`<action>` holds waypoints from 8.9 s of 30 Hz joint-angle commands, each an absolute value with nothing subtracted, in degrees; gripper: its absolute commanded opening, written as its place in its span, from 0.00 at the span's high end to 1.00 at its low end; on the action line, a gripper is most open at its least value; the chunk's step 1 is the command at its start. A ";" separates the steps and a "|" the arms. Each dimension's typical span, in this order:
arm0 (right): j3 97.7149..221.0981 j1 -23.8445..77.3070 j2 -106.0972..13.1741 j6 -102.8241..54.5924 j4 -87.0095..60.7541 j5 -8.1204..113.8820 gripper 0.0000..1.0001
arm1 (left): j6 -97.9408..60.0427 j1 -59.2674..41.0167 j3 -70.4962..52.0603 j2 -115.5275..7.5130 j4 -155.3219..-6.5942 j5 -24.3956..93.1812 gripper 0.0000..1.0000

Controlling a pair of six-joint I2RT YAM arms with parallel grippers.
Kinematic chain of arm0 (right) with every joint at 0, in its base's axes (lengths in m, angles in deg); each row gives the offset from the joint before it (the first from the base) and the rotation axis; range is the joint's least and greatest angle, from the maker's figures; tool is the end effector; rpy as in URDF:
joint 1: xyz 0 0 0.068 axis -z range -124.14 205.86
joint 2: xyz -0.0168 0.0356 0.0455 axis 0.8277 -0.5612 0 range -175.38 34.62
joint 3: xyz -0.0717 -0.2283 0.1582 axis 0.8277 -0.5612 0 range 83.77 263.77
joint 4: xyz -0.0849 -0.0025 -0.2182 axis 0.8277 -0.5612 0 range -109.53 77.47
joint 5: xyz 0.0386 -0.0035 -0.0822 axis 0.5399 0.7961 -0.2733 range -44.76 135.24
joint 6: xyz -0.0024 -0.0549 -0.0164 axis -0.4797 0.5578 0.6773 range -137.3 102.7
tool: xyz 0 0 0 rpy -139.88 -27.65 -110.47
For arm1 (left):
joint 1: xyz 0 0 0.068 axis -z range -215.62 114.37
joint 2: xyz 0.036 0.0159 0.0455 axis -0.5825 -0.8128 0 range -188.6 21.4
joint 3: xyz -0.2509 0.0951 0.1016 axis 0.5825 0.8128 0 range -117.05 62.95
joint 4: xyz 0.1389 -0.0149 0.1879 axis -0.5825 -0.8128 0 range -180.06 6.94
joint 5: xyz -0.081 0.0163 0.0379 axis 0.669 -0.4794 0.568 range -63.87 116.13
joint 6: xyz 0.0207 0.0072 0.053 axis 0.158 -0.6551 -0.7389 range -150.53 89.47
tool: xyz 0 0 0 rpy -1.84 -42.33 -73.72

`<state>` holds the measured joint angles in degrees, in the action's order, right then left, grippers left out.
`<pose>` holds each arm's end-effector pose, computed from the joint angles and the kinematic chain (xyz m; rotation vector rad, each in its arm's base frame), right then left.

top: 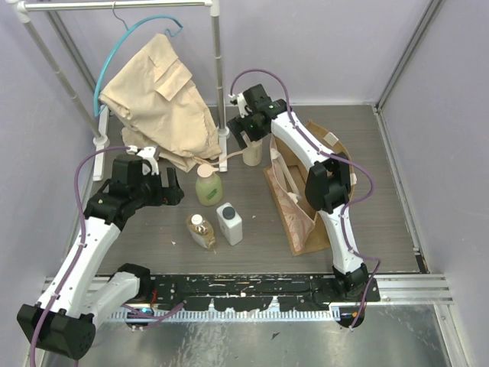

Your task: Place the personal care products into the canvas bag

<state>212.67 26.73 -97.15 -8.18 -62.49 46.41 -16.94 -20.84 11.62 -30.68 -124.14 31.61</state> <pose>0.4303 0.2408 0.2791 -0.8274 2.3600 0.1714 0.1444 -0.0422 0.3140 0.0739 2.3230 -0.3623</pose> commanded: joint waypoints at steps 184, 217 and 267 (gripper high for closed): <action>137.87 40.48 -35.94 -17.24 -13.92 43.92 0.99 | -15.75 -20.80 12.68 -30.51 -122.13 34.41 0.02; 138.62 40.52 -42.68 -18.38 -17.14 41.98 0.14 | -14.40 -20.89 12.87 -29.31 -122.35 32.64 0.02; 161.63 -3.29 -49.22 -23.23 -49.74 43.15 0.00 | -11.20 -20.85 5.61 -22.14 -137.26 43.15 0.02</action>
